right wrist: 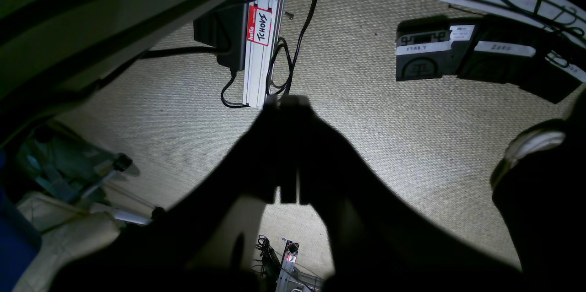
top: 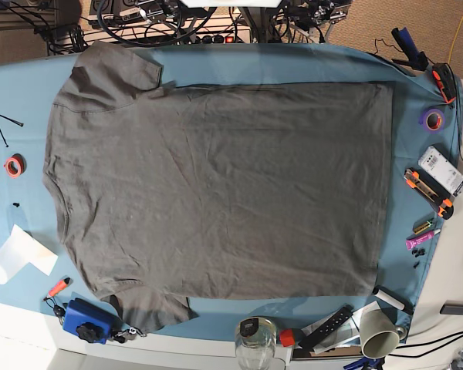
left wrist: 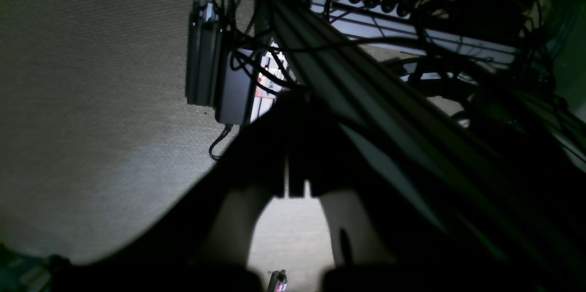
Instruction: Fold the T-shirt properly
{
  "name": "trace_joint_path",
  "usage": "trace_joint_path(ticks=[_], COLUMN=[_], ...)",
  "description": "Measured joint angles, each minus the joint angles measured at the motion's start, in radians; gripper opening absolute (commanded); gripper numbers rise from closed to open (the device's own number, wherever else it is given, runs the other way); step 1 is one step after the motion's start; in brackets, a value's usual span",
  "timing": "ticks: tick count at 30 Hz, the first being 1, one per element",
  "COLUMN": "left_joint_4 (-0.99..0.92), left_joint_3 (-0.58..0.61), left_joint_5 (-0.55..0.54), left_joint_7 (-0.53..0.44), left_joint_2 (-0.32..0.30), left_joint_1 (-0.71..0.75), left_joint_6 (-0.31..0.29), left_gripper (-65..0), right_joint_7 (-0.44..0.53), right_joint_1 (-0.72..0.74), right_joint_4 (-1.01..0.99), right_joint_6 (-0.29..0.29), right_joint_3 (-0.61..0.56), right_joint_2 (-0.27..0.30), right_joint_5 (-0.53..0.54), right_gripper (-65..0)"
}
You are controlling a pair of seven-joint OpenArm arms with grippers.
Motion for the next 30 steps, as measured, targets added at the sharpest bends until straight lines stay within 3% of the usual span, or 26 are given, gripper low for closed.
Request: trace_joint_path(ticks=[4,7,18,23,30], left_joint_4=[0.000,0.000,0.002,0.053,0.204], left_joint_3=[0.000,0.000,0.000,0.000,0.000], left_joint_5=[0.000,0.000,0.001,-0.033,-0.199], left_joint_7=[0.000,0.000,-0.003,0.000,0.000], left_joint_2=[0.000,0.000,-0.045,-0.099,-0.181], left_joint_1=[0.000,0.000,0.055,0.145,0.324], left_joint_6=[-0.087,-0.111,-0.116,-0.117,-0.230], left_gripper=[-65.0,-65.0,-65.0,-65.0,-65.0], right_joint_7=[0.000,0.000,-0.058,-0.103,-0.119], right_joint_1=[0.000,0.000,-0.011,-0.013,-0.192], right_joint_4=[0.000,0.000,0.000,0.004,0.244], right_joint_6=[0.000,0.000,0.003,0.003,0.004], right_joint_3=[0.000,0.000,0.000,0.000,0.000], right_joint_2=[0.000,0.000,0.011,0.053,0.161], right_joint_5=[0.000,0.000,0.000,0.001,0.027], right_gripper=[-65.0,-65.0,-65.0,-65.0,-65.0])
